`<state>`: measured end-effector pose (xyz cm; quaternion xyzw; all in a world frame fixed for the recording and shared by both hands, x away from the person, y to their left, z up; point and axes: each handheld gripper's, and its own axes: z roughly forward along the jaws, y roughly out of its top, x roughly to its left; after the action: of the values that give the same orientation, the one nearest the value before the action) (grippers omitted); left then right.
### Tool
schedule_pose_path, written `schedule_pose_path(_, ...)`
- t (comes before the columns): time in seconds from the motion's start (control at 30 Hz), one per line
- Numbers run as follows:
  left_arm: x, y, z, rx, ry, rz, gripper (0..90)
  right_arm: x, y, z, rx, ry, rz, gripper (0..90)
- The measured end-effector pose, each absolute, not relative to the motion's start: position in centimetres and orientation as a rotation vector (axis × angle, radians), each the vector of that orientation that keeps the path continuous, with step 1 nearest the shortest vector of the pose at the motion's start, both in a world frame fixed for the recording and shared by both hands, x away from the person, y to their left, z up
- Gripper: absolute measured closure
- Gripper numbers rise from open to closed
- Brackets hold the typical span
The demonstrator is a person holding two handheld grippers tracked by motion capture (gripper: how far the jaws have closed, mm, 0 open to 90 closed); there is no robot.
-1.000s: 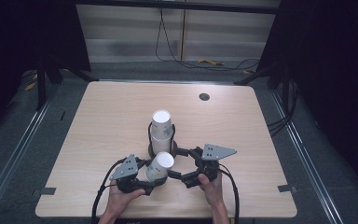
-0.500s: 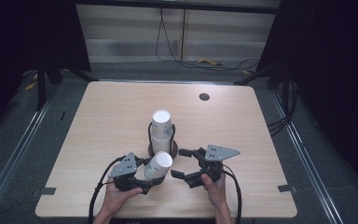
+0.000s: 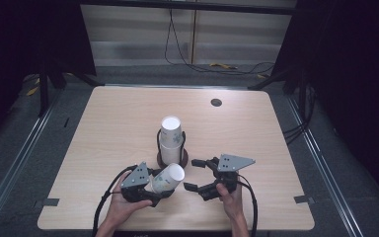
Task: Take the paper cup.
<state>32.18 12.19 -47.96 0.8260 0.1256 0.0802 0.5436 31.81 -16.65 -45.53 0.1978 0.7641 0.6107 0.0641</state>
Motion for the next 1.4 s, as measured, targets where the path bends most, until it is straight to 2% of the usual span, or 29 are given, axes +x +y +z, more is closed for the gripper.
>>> schedule_pose_path(0.6,32.7,11.6,-47.4,2.121,0.249,0.190,30.1,31.9,-17.5,-45.1,0.611,2.403,1.698,17.2)
schedule_pose_path(0.8,33.0,11.3,-47.3,2.158,0.237,0.177,30.3,32.0,-17.1,-44.6,0.576,2.441,1.642,19.5)
schedule_pose_path(1.17,33.7,10.6,-46.7,2.244,0.214,0.173,30.7,32.3,-16.7,-44.5,0.556,2.566,1.542,17.4)
schedule_pose_path(1.4,33.9,10.1,-46.1,2.306,0.183,0.175,30.7,32.6,-16.3,-44.4,0.557,2.594,1.499,19.2)
